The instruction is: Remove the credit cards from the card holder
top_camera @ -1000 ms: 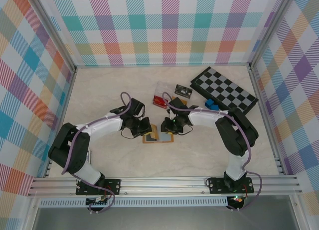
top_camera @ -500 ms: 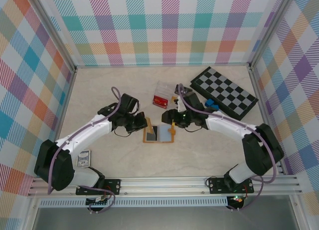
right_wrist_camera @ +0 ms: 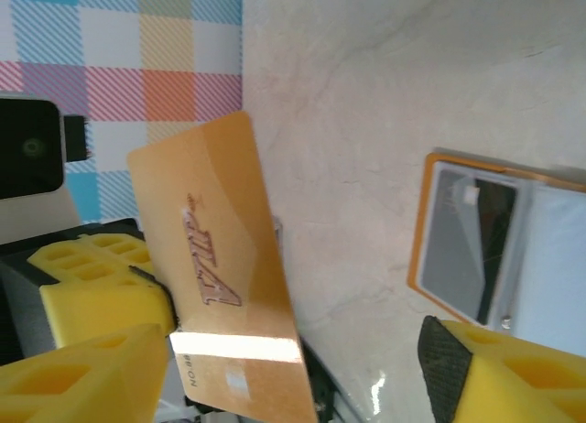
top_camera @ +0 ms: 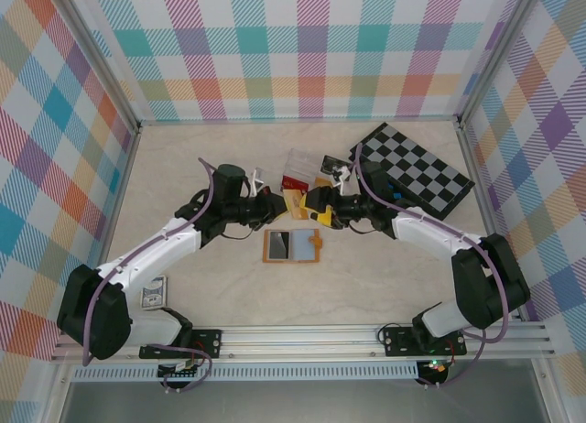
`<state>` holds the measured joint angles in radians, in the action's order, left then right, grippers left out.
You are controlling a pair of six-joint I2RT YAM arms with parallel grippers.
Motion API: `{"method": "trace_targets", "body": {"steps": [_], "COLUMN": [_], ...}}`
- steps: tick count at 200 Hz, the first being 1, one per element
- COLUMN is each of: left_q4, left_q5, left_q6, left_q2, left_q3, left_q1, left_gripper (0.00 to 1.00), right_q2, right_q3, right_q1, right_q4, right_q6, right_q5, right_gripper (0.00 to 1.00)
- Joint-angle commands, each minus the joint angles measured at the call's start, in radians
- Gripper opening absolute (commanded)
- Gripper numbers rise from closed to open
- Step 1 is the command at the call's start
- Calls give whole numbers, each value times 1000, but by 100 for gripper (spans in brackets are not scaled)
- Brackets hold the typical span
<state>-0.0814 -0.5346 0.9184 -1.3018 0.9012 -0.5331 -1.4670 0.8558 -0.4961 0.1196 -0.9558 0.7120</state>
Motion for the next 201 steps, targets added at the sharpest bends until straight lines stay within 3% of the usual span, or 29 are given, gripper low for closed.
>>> {"method": "trace_targets", "body": {"steps": [1,54,85,129,139,149,177,201], "left_q4": [142,128,115,85,55,13,-141,-322], "left_q5": [-45,-41,-33,-29,-15,5,104,224], "left_q6": [82,97,111,118,106,89,-3,-64], "left_q2": [18,25,26,34,39,47,75,102], "left_q3": [-32,-44,-55,-73,-72,-71,-59,-52], "left_q1": [16,23,24,24,25,25,28,40], "left_gripper": [0,0,0,0,7,20,62,84], "right_q2": [-3,10,13,13,22,34,64,76], "right_q3": [37,22,18,42,52,63,133,211], "right_q1": [7,23,27,27,27,27,27,28], "right_q4": [103,138,129,59,6,-57,-298,-479], "right_q6": [-85,-150,-147,-68,-16,40,289,509], "right_q5": [96,94,86,66,42,7,-142,-317], "right_gripper": [69,45,36,9,3,0,0,0]}}
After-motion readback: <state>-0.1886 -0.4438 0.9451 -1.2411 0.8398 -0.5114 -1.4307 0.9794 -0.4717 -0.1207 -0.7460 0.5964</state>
